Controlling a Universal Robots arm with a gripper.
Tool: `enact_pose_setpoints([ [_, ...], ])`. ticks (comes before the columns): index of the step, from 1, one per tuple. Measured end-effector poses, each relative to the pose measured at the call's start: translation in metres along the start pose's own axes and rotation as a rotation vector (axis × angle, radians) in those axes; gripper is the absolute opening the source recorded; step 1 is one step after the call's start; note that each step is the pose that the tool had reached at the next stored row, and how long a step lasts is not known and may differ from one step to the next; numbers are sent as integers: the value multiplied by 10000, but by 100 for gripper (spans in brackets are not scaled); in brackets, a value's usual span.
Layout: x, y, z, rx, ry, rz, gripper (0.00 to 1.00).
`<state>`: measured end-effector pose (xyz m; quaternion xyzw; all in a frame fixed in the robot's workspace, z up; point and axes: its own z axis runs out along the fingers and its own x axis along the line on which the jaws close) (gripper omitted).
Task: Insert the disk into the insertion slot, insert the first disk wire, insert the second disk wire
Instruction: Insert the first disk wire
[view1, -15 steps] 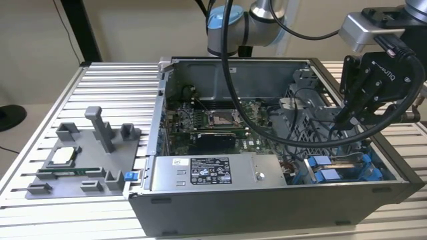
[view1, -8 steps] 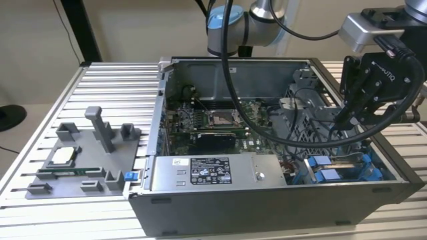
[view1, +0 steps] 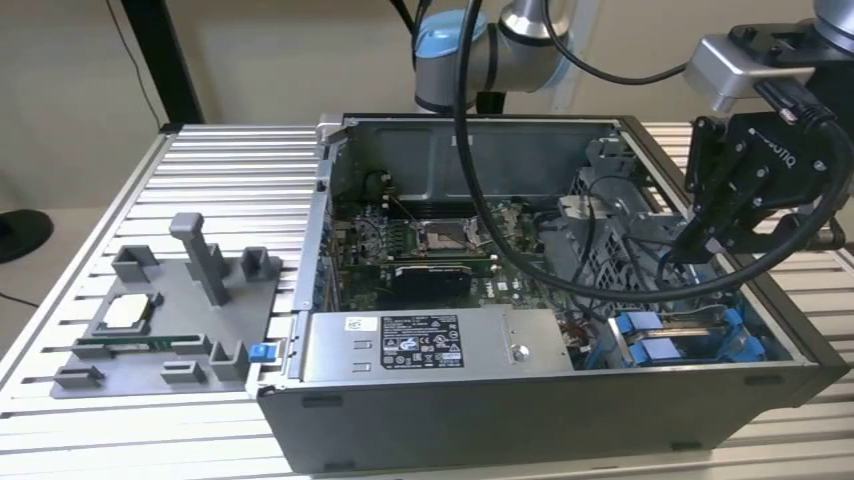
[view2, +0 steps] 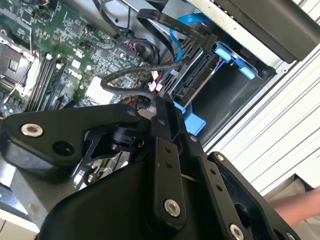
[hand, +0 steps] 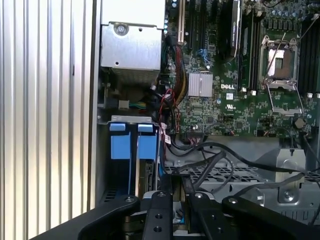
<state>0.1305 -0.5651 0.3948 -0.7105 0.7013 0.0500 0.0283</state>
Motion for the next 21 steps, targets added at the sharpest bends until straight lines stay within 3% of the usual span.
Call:
enact_pose_setpoints([
  [13, 10, -89, 82, 179, 60, -16, 0],
  [21, 11, -94, 84, 187, 61, -20, 0],
])
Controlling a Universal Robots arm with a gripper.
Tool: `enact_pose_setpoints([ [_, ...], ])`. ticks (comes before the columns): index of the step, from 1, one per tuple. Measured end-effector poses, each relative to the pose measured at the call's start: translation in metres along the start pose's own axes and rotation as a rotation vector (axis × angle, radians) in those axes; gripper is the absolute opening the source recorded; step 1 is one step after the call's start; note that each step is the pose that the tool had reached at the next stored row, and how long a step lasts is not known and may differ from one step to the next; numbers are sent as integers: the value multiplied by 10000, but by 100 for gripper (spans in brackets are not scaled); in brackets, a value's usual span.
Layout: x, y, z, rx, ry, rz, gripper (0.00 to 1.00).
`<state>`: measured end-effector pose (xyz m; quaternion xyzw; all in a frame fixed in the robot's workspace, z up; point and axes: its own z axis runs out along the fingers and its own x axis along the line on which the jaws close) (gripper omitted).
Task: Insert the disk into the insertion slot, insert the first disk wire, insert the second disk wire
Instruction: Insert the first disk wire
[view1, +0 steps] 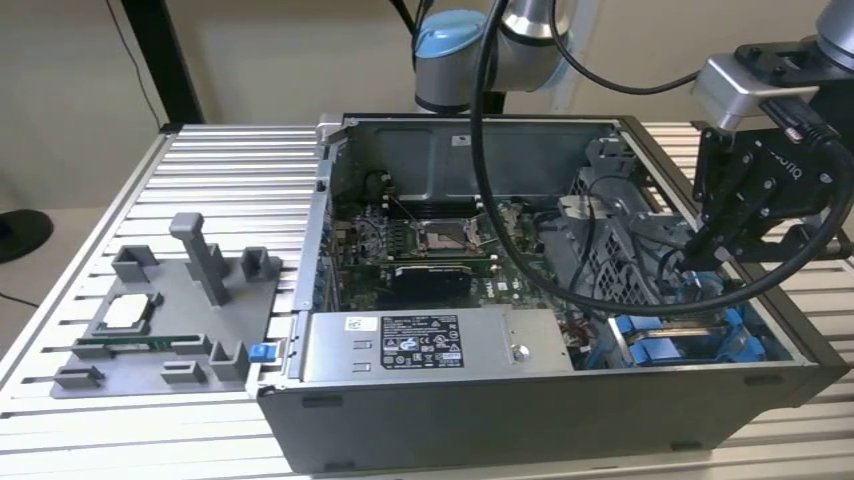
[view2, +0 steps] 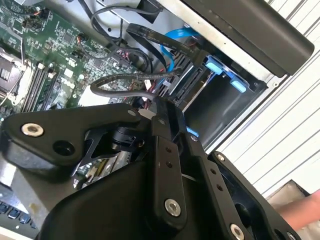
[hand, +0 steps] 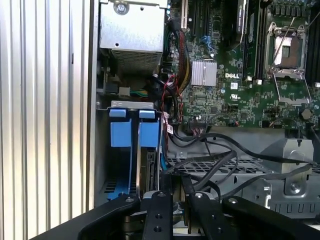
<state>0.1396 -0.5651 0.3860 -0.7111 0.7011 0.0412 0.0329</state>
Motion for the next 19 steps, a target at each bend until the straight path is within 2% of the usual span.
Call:
enact_pose_setpoints([
  [5, 1, -1, 1, 0, 1, 0, 0],
  [8, 3, -2, 28, 7, 12, 0, 0],
  [10, 6, -2, 54, 20, 56, -2, 0],
  [11, 6, -2, 63, 22, 107, -2, 0],
  [12, 7, -2, 68, 22, 197, -1, 0],
  [15, 10, -7, 71, 16, 534, 4, 0],
  [19, 27, -23, 69, -4, 1093, 11, 0],
])
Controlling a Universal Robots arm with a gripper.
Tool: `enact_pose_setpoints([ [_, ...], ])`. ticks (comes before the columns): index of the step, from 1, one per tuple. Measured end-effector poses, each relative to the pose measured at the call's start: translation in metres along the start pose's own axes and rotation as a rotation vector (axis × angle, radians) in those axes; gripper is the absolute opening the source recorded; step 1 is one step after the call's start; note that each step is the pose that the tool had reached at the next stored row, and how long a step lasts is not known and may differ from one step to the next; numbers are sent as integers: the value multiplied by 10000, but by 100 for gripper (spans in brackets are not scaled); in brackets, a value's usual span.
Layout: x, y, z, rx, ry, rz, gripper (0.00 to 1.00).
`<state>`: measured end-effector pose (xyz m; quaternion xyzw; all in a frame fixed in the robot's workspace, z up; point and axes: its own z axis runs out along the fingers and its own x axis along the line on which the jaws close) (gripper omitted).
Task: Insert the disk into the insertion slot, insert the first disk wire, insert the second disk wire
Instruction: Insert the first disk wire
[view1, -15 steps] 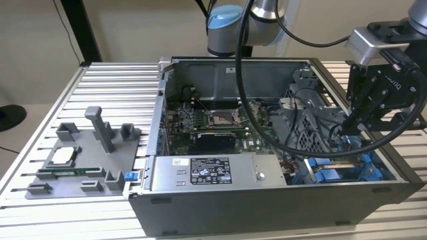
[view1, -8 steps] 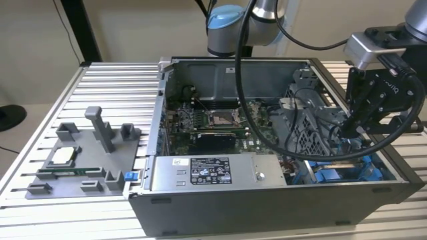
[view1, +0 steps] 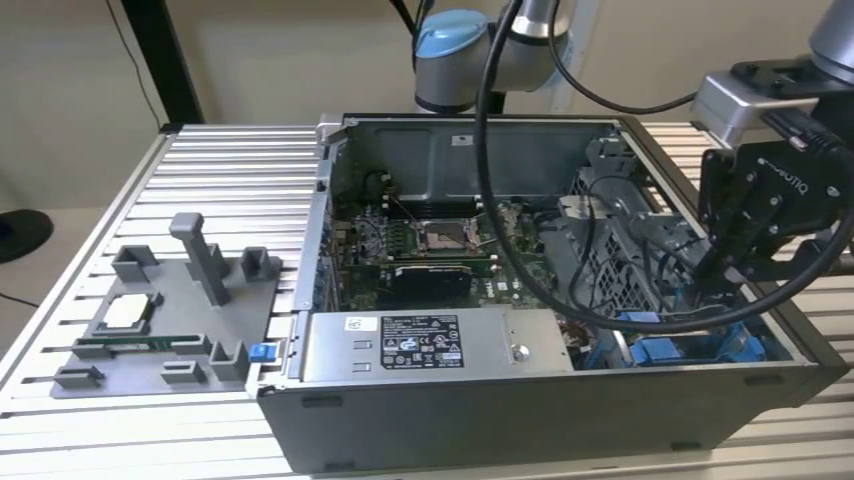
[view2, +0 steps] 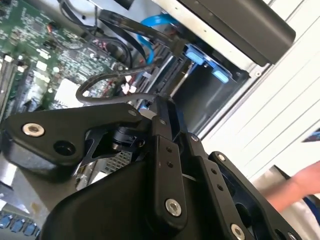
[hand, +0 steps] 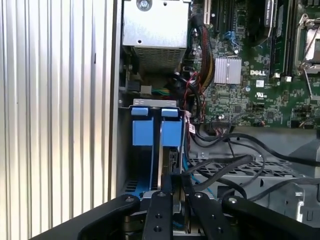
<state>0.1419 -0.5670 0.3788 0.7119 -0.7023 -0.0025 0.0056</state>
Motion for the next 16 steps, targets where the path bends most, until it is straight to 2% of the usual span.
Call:
enact_pose_setpoints([
  [1, 0, -5, 4, -2, 93, 2, 0],
  [4, 0, -25, 34, -4, 244, 3, 0],
  [6, 1, -36, 56, -5, 298, 4, 0],
  [16, -2, -42, 74, -5, 300, 4, 0],
])
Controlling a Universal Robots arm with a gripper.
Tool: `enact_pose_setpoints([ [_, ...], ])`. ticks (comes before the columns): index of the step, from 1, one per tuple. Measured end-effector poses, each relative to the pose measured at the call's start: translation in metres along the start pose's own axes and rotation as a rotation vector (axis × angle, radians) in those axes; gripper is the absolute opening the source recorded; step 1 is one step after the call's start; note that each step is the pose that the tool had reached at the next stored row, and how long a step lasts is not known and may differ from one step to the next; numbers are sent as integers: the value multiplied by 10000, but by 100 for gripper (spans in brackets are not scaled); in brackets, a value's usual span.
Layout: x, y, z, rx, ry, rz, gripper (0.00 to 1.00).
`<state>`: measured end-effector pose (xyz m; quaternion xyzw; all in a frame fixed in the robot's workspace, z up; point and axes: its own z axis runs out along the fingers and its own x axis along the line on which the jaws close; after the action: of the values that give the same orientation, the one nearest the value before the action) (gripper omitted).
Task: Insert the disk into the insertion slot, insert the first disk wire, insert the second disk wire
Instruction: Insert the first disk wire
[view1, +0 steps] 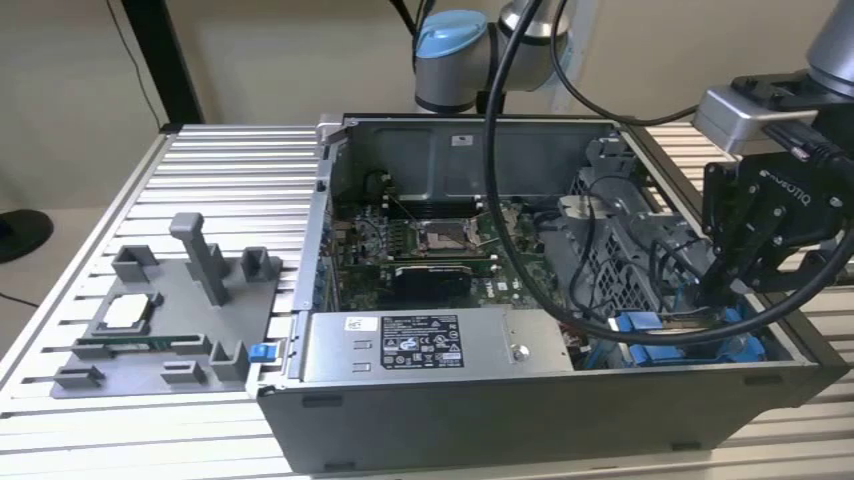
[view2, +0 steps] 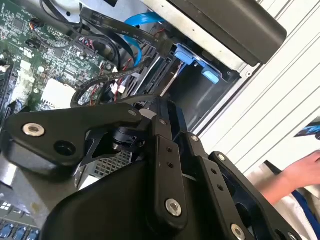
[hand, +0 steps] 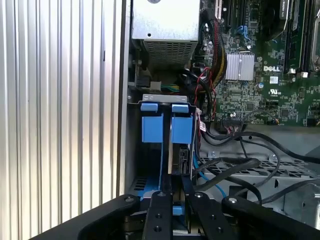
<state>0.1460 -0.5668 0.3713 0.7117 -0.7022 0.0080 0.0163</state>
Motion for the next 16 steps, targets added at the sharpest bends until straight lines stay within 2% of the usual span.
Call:
enact_pose_setpoints([
  [6, -42, -3, 33, 0, 43, 1, 0],
  [16, -107, -14, 102, -1, 50, -2, 0],
])
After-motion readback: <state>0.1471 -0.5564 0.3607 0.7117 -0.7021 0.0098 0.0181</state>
